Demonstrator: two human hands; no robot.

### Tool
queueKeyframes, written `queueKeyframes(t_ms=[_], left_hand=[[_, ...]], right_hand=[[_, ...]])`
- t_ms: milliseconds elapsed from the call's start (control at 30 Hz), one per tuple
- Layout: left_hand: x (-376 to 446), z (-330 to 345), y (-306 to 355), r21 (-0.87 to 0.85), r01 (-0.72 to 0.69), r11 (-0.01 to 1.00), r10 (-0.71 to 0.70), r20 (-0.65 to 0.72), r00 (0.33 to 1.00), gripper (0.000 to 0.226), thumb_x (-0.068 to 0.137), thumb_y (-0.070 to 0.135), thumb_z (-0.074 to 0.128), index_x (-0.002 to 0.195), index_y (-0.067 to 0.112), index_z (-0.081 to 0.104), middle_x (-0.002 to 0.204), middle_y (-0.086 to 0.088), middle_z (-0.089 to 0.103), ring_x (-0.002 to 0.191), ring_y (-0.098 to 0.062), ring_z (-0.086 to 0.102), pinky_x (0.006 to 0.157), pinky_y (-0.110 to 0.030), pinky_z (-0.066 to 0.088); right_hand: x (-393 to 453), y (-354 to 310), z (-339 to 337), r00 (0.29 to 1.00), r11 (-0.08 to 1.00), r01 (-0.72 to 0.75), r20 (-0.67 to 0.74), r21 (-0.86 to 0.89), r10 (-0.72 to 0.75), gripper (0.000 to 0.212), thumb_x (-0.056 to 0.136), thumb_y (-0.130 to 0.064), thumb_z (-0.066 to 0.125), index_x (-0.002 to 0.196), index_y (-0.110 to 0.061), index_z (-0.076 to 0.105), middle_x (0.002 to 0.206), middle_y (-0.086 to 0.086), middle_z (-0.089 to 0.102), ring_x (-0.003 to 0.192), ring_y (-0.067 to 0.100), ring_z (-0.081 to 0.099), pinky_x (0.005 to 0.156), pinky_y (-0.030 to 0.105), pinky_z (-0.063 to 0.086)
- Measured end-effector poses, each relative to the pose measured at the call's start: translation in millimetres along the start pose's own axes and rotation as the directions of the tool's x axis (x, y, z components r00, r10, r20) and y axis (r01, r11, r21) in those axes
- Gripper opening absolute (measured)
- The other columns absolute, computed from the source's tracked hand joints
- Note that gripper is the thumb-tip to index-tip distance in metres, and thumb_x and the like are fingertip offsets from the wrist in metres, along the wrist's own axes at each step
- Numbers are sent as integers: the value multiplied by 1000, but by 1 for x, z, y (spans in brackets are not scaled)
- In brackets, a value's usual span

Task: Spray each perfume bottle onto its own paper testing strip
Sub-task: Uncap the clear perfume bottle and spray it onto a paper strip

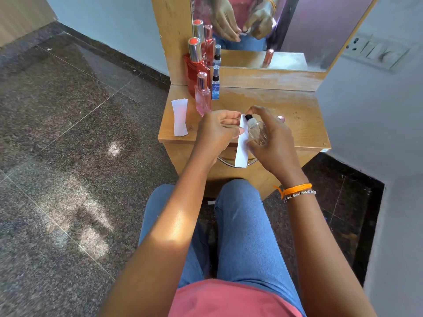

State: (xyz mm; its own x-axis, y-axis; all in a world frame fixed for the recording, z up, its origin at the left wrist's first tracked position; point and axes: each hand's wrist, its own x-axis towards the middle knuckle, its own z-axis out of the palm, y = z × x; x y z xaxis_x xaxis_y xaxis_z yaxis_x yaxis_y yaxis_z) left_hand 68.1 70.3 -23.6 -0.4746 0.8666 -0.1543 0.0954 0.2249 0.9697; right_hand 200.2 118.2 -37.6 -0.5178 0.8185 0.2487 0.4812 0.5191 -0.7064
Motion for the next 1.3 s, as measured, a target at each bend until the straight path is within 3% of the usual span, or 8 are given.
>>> queueKeyframes(t_ms=[233, 500, 733, 800, 900, 1067, 1167, 1300], left_hand=[[-2, 0, -1, -118, 48, 992, -42, 57, 997, 41, 78, -5, 68, 118, 1, 60, 105, -11, 67, 89, -13, 65, 72, -16, 56], [-3, -2, -2, -164, 87, 983, -76, 70, 995, 40, 78, -7, 67, 118, 0, 60, 100, -9, 65, 81, -5, 63, 69, -13, 55], [2, 0, -3, -115, 74, 991, -68, 53, 996, 40, 78, -6, 67, 117, 1, 60, 99, -7, 64, 80, -4, 62, 66, -12, 55], [9, 4, -2, -78, 68, 995, -66, 29, 997, 40, 78, -6, 68, 116, 2, 60, 99, -6, 63, 79, -4, 61, 64, -10, 54], [24, 13, 0, 35, 16, 999, -16, -10, 1000, 41, 77, -4, 69, 116, 3, 59, 100, -6, 62, 78, -5, 59, 63, -10, 53], [49, 28, 0, 279, -53, 959, 77, -75, 994, 40, 75, 3, 73, 113, 8, 61, 107, -7, 65, 94, -17, 61, 82, -31, 54], [51, 34, -2, 419, -81, 904, 136, -104, 985, 39, 77, 5, 72, 113, 10, 61, 111, -6, 61, 98, -17, 59, 75, -22, 48], [33, 37, -2, 600, -135, 789, 272, -145, 951, 42, 78, 12, 72, 118, 15, 59, 119, -4, 53, 109, -21, 53, 78, -26, 42]], right_hand=[[0, 1, 0, 1000, 1000, -14, -7, -5, 13, 57, 71, -3, 62, 122, -25, 49, 84, -7, 45, 72, 16, 41, 60, 25, 30], [-1, 1, 1, 1000, 1000, -12, -9, -26, 12, 58, 72, -2, 62, 124, -24, 49, 94, -3, 54, 75, 14, 43, 65, 27, 33], [0, 3, 2, 988, 998, -20, -155, 61, 30, 59, 71, 2, 59, 125, -21, 48, 75, -16, 45, 60, 9, 40, 55, 20, 30], [-1, 8, 0, 973, 993, -37, -222, 108, 60, 59, 72, 1, 57, 126, -21, 47, 77, -20, 42, 60, 7, 41, 56, 21, 33], [-4, 15, -2, 940, 982, -68, -319, 175, 122, 58, 76, -1, 56, 128, -23, 43, 87, -4, 52, 66, 17, 48, 59, 26, 41], [-4, 27, -1, 896, 970, -163, -385, 180, 222, 54, 83, -5, 62, 131, -15, 39, 91, -1, 50, 71, -1, 50, 61, 8, 36], [-2, 32, 3, 879, 961, -209, -395, 183, 267, 54, 80, -8, 68, 128, -12, 42, 104, 1, 55, 85, 12, 54, 69, 18, 38], [4, 39, 4, 866, 958, -227, -414, 175, 281, 58, 76, -7, 73, 126, -8, 43, 116, 13, 56, 99, 21, 55, 76, 16, 40]])
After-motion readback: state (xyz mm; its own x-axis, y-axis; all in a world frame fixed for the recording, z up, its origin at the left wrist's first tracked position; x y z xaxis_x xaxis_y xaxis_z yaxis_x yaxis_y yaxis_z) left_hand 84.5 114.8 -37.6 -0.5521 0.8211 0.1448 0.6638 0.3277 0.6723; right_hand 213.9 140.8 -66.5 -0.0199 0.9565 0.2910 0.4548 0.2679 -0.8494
